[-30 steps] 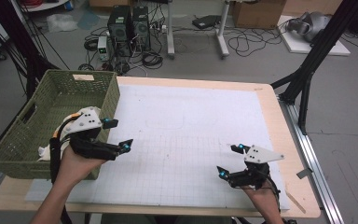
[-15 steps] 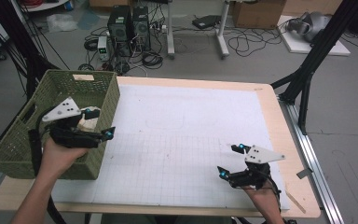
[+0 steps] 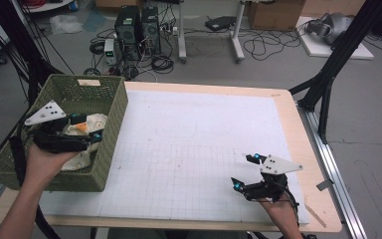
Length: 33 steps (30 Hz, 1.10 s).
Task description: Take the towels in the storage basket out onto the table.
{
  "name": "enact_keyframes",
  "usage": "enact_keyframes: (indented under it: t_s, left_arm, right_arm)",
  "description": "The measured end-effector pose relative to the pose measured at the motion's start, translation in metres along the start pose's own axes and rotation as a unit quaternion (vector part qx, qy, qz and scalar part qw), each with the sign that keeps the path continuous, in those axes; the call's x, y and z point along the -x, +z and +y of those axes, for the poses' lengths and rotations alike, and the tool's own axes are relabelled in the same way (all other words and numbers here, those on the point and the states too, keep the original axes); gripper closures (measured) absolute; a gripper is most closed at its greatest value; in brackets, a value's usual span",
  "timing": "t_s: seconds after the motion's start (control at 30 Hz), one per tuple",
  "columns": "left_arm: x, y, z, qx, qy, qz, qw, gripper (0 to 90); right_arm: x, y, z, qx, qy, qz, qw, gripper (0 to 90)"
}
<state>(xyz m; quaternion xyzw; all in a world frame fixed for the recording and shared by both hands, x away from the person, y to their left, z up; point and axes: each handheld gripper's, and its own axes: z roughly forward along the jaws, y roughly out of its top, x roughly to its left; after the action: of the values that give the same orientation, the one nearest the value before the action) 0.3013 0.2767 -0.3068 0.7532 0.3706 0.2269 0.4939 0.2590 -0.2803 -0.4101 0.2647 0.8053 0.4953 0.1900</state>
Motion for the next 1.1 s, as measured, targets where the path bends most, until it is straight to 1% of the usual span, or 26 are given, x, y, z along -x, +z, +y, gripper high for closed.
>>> enact_keyframes:
  t_s: [0.2, 0.27, 0.3, 0.33, 0.43, 0.5, 0.57, 0.6, 0.63, 0.67, 0.7, 0.77, 0.8, 0.87, 0.93, 1.03, 1.1]
  left_arm:
    - [-0.012, -0.004, -0.004, -0.007, -0.005, 0.016, 0.9998, 20.4]
    - [-0.014, -0.004, -0.005, -0.007, -0.007, 0.019, 0.9998, 20.5]
    - [-0.018, -0.004, -0.006, -0.009, -0.010, 0.023, 0.9996, 20.5]
    - [-0.020, -0.004, -0.007, -0.010, -0.011, 0.025, 0.9996, 20.6]
    - [-0.026, -0.004, -0.010, -0.012, -0.020, 0.026, 0.9994, 21.9]
    - [-0.030, -0.003, -0.012, -0.014, -0.024, 0.034, 0.9990, 22.0]
    - [-0.032, -0.003, -0.014, -0.017, -0.024, 0.036, 0.9989, 22.2]
    - [-0.035, -0.003, -0.015, -0.018, -0.026, 0.045, 0.9985, 22.4]
    - [-0.037, -0.003, -0.016, -0.019, -0.027, 0.046, 0.9984, 22.5]
    - [-0.037, -0.003, -0.016, -0.019, -0.027, 0.046, 0.9984, 22.7]
    - [-0.041, -0.004, -0.018, -0.023, -0.028, 0.055, 0.9978, 23.0]
    - [-0.042, -0.004, -0.018, -0.024, -0.029, 0.056, 0.9977, 23.7]
    - [-0.045, -0.004, -0.019, -0.029, -0.030, 0.058, 0.9974, 24.1]
    - [-0.049, -0.005, -0.020, -0.032, -0.029, 0.061, 0.9972, 25.5]
    - [-0.051, -0.005, -0.021, -0.035, -0.031, 0.065, 0.9968, 25.8]
    - [-0.055, -0.004, -0.022, -0.038, -0.030, 0.071, 0.9963, 26.1]
    - [-0.058, -0.004, -0.024, -0.039, -0.024, 0.072, 0.9963, 26.1]
  right_arm:
    - [0.000, 0.000, 0.000, 0.000, 0.002, 0.001, 1.0000, 8.8]
    - [0.000, 0.001, 0.000, 0.000, 0.003, 0.001, 1.0000, 8.8]
    - [0.000, 0.000, 0.000, 0.000, 0.001, 0.001, 1.0000, 8.8]
    - [0.000, 0.000, 0.000, 0.001, -0.001, -0.001, 1.0000, 8.8]
    - [0.000, 0.000, 0.000, 0.001, 0.004, 0.001, 1.0000, 8.8]
    - [0.001, 0.000, 0.000, 0.003, 0.001, 0.000, 1.0000, 8.8]
    - [0.000, 0.000, 0.001, 0.004, 0.000, -0.001, 1.0000, 8.8]
    - [0.000, 0.000, 0.001, 0.002, 0.001, 0.000, 1.0000, 8.8]
    - [0.000, 0.000, 0.001, 0.003, 0.001, 0.001, 1.0000, 8.8]
    - [0.000, -0.001, 0.001, 0.003, 0.000, 0.001, 1.0000, 8.8]
    - [0.000, -0.001, 0.000, 0.003, 0.000, 0.001, 1.0000, 8.8]
    - [0.000, -0.001, 0.000, 0.003, 0.001, 0.002, 1.0000, 8.8]
    - [0.000, -0.001, 0.000, 0.005, 0.001, 0.000, 1.0000, 8.8]
    - [0.000, -0.001, 0.001, 0.004, 0.001, 0.001, 1.0000, 8.8]
    - [0.000, -0.001, 0.001, 0.005, 0.001, 0.002, 1.0000, 8.8]
    - [0.000, -0.001, 0.001, 0.004, 0.000, 0.002, 1.0000, 8.8]
    - [0.000, -0.001, 0.001, 0.005, 0.000, 0.002, 1.0000, 8.8]
